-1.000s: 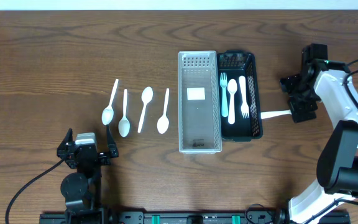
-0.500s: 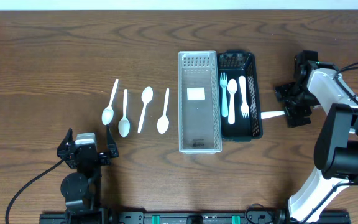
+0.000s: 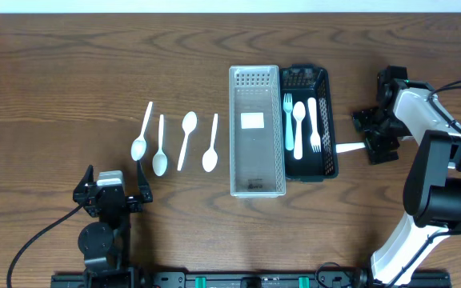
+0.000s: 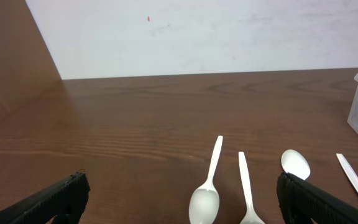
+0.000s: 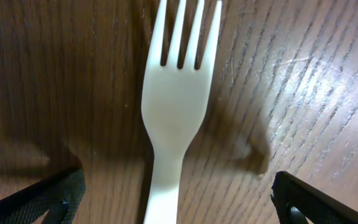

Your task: Pack container

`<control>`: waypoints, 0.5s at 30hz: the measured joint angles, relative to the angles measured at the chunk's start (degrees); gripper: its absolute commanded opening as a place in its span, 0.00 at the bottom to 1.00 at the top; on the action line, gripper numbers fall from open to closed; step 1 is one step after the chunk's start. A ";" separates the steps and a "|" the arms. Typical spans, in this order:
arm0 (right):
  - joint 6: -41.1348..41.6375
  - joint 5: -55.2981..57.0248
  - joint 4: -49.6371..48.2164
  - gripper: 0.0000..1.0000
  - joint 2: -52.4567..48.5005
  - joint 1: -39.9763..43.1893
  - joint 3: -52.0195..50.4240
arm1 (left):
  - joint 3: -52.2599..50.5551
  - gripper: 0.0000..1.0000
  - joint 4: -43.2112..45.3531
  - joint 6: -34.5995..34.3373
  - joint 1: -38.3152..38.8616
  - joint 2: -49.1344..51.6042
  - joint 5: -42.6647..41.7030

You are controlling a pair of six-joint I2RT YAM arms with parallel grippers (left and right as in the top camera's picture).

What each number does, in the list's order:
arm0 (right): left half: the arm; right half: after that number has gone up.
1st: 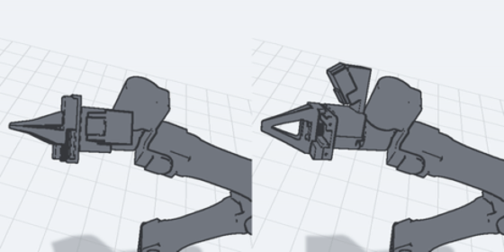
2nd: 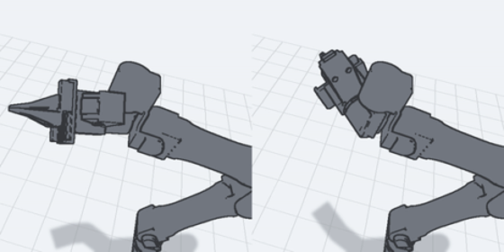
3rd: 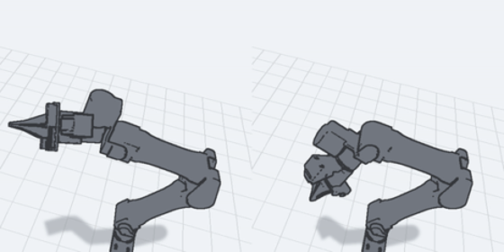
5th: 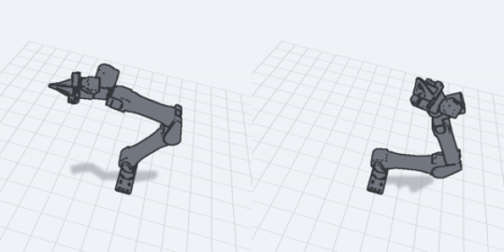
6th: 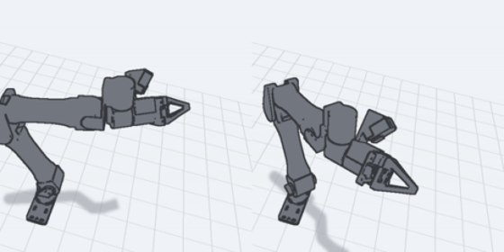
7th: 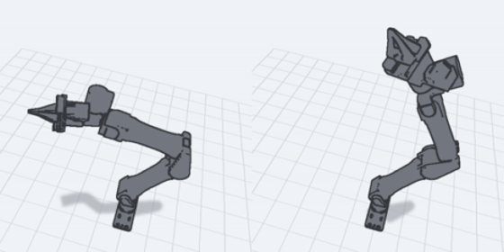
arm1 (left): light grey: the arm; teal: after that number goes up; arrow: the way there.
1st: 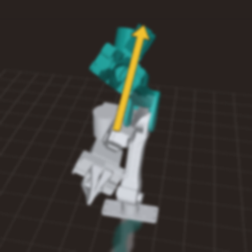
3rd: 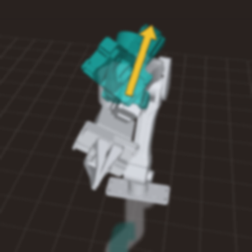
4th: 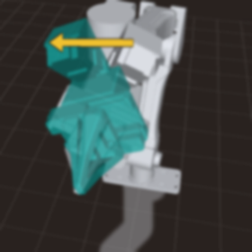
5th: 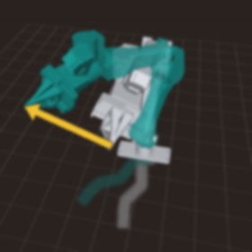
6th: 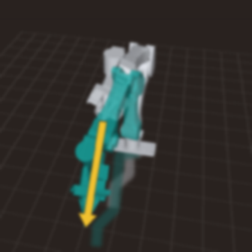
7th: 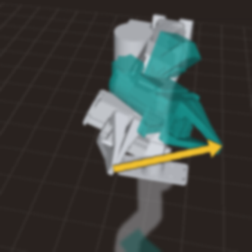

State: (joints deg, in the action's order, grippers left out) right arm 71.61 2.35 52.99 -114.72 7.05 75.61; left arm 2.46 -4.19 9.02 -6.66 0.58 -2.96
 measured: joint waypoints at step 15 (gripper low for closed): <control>0.17 -0.13 -0.81 0.69 -0.63 0.00 0.11 | 0.00 0.98 0.00 0.00 0.00 0.00 0.00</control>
State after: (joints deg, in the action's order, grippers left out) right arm 71.79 2.22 52.18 -115.35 7.05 75.72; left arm 2.46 -4.19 9.02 -6.66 0.58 -2.96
